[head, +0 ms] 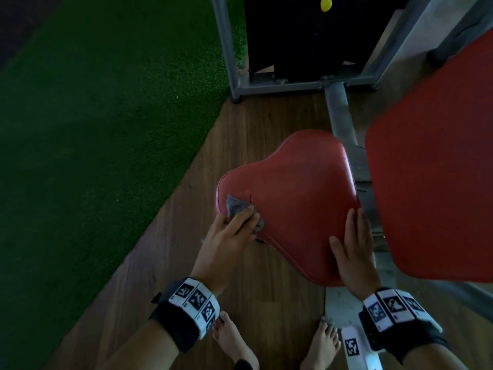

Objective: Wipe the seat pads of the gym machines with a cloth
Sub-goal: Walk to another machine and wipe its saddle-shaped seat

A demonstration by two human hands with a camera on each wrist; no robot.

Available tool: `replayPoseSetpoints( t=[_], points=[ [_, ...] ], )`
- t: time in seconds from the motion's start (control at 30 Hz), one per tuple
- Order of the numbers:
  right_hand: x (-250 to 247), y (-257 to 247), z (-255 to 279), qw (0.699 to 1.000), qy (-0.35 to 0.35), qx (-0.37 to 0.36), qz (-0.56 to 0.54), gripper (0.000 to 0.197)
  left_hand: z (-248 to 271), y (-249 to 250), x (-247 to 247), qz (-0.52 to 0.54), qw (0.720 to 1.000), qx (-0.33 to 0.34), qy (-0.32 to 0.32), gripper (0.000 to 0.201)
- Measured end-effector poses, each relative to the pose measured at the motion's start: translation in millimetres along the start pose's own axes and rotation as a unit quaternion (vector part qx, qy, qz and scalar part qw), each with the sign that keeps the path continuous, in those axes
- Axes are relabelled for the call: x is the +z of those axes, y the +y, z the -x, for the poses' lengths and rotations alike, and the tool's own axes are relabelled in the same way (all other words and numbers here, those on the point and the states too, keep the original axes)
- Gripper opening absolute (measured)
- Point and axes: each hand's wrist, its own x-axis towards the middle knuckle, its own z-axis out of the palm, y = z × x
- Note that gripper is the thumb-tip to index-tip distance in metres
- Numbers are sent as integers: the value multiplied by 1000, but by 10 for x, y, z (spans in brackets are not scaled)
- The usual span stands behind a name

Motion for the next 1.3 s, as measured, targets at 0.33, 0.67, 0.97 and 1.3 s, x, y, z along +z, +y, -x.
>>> replayPoseSetpoints(
  t=[0.33,0.67,0.97,1.3],
  points=[
    [-7,-4,-3,1000,-3,11,-13,86,-94,-86,108,17,999,-24,25,39],
    [-14,-4,6,1000,3,9,-10,84,-137,-57,159,-43,998,31,-19,45],
    [-4,-20,4,1000,7,13,-23,78,-801,-303,37,119,965,-234,6,43],
    [-5,6,22,997,33,-66,-23,71,-444,-232,-66,289,887,-361,5,51]
  ],
)
